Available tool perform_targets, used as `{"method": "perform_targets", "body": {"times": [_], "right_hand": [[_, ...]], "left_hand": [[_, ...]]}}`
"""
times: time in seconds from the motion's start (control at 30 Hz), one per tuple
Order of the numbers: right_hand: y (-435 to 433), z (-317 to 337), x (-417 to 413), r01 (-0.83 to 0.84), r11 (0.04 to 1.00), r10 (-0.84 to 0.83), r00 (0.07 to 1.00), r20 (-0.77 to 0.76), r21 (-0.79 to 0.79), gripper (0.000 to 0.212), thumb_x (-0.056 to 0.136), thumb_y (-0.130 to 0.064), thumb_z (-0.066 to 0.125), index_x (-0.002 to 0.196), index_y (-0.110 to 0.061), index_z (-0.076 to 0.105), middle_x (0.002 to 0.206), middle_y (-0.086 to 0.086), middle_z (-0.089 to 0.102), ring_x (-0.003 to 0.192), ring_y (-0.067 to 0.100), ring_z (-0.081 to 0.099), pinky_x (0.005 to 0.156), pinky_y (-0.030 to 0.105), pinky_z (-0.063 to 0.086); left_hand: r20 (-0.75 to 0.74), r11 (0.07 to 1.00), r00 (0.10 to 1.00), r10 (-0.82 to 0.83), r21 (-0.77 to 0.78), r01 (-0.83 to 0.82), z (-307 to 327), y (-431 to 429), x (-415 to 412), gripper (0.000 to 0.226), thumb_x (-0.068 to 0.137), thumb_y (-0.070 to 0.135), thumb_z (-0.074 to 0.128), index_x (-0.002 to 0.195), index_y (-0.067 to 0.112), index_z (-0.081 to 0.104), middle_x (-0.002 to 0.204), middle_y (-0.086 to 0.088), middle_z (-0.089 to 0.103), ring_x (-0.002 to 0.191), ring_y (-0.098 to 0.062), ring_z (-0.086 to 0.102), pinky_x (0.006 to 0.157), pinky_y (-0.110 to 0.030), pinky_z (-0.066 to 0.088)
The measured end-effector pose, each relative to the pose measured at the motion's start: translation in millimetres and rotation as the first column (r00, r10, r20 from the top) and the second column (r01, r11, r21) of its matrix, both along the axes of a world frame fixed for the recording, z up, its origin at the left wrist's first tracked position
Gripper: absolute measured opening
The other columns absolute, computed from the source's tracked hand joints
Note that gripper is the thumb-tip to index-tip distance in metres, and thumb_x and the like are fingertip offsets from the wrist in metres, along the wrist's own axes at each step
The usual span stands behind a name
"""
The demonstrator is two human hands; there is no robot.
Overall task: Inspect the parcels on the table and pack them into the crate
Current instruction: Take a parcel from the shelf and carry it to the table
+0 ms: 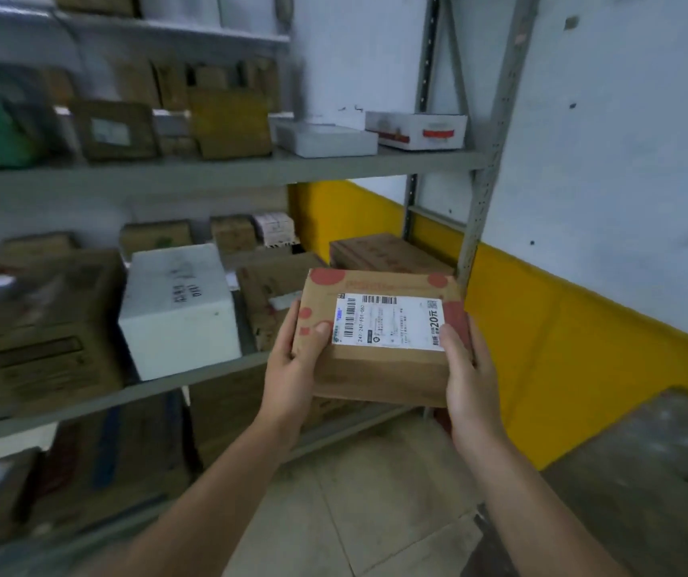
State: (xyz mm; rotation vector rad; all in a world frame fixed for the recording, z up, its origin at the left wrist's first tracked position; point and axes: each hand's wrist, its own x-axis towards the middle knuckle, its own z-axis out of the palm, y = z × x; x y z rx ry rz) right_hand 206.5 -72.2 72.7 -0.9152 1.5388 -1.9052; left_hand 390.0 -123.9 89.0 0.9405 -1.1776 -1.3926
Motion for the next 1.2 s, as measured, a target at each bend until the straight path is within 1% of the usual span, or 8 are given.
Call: {"method": "perform_targets", "body": {"times": [0.23,0.37,0.5,0.6,0.7,0.8,1.0,1.2], "right_hand": [[-45.9,11.9,124.7,-0.255,0.966,0.255,0.967,-0.004,-0.042,0.055,0.089,-0.056,0.058,0.142,-0.040,0.053,0.125,-0.016,0.067,0.117,0.010,0.063,0.096,0.032,0.052],[-67.8,21.3,225.9,-0.398,0.916,0.397,0.917,-0.047,-0.040,0.059,0.087,-0.058,0.056,0.142,-0.036,0.054,0.127,-0.011,0.067,0.117,0.012,0.063,0.100,0.037,0.053],[-81.0,23.3,305.9,-0.484,0.875,0.482,0.875,-0.038,-0.035,0.025,0.101,-0.044,0.055,0.126,-0.047,0.055,0.117,-0.016,0.069,0.110,0.006,0.066,0.082,0.019,0.054],[-83.1,26.9,395.8,-0.573,0.819,0.574,0.819,-0.008,-0.034,0.026,0.096,-0.051,0.058,0.122,-0.050,0.057,0.123,-0.010,0.068,0.114,0.011,0.065,0.095,0.034,0.055],[-84.2,27.3,468.1,-0.626,0.777,0.628,0.778,0.013,-0.068,0.045,0.086,-0.060,0.055,0.130,-0.048,0.059,0.117,-0.019,0.069,0.109,0.004,0.065,0.096,0.033,0.054],[-85.5,27.9,535.4,-0.701,0.712,0.701,0.713,0.004,-0.039,0.031,0.094,-0.056,0.055,0.125,-0.056,0.059,0.109,-0.025,0.070,0.098,-0.005,0.067,0.082,0.027,0.052],[-70.9,27.7,673.5,-0.823,0.567,0.823,0.567,0.010,0.009,0.049,0.090,-0.060,0.055,0.137,-0.050,0.055,0.108,-0.037,0.062,0.103,-0.006,0.058,0.076,0.021,0.043],[-50.2,20.2,805.9,-0.932,0.359,0.933,0.358,-0.028,0.042,0.049,0.091,-0.059,0.053,0.139,-0.046,0.054,0.121,-0.018,0.064,0.111,0.009,0.060,0.082,0.030,0.047]], "left_hand": [[-0.011,0.958,0.958,0.286,-0.029,-0.286,4.1,1.7,131.3,0.064,0.093,0.044,0.067,0.150,0.051,0.038,0.135,0.014,0.060,0.119,-0.013,0.060,0.100,-0.036,0.050],[-0.028,0.904,0.906,0.423,-0.064,-0.424,7.2,4.3,229.8,0.072,0.083,0.050,0.070,0.149,0.051,0.039,0.116,0.027,0.065,0.100,0.004,0.067,0.073,-0.016,0.052],[-0.034,0.857,0.860,0.510,-0.060,-0.511,13.5,12.1,305.4,0.083,0.077,0.057,0.078,0.150,0.049,0.039,0.125,0.023,0.062,0.115,-0.007,0.062,0.089,-0.029,0.051],[-0.049,0.806,0.808,0.587,-0.059,-0.589,12.6,17.7,392.1,0.082,0.076,0.054,0.077,0.149,0.048,0.042,0.131,0.015,0.063,0.120,-0.014,0.062,0.100,-0.038,0.051],[-0.038,0.749,0.752,0.658,-0.078,-0.658,11.5,26.0,459.8,0.069,0.086,0.045,0.074,0.148,0.047,0.044,0.122,0.020,0.065,0.101,-0.001,0.069,0.074,-0.017,0.055],[-0.021,0.666,0.669,0.743,-0.080,-0.742,8.7,39.5,523.3,0.061,0.091,0.040,0.069,0.147,0.048,0.044,0.095,0.037,0.067,0.082,0.018,0.064,0.057,-0.004,0.048],[-0.058,0.473,0.475,0.878,-0.038,-0.880,0.4,88.3,642.0,0.061,0.087,0.047,0.072,0.142,0.054,0.047,0.113,0.039,0.056,0.101,0.016,0.057,0.078,-0.015,0.043],[-0.034,0.259,0.258,0.965,0.007,-0.966,-14.7,140.7,746.2,0.059,0.092,0.048,0.068,0.144,0.057,0.042,0.119,0.038,0.056,0.110,0.003,0.057,0.084,-0.022,0.046]]}}
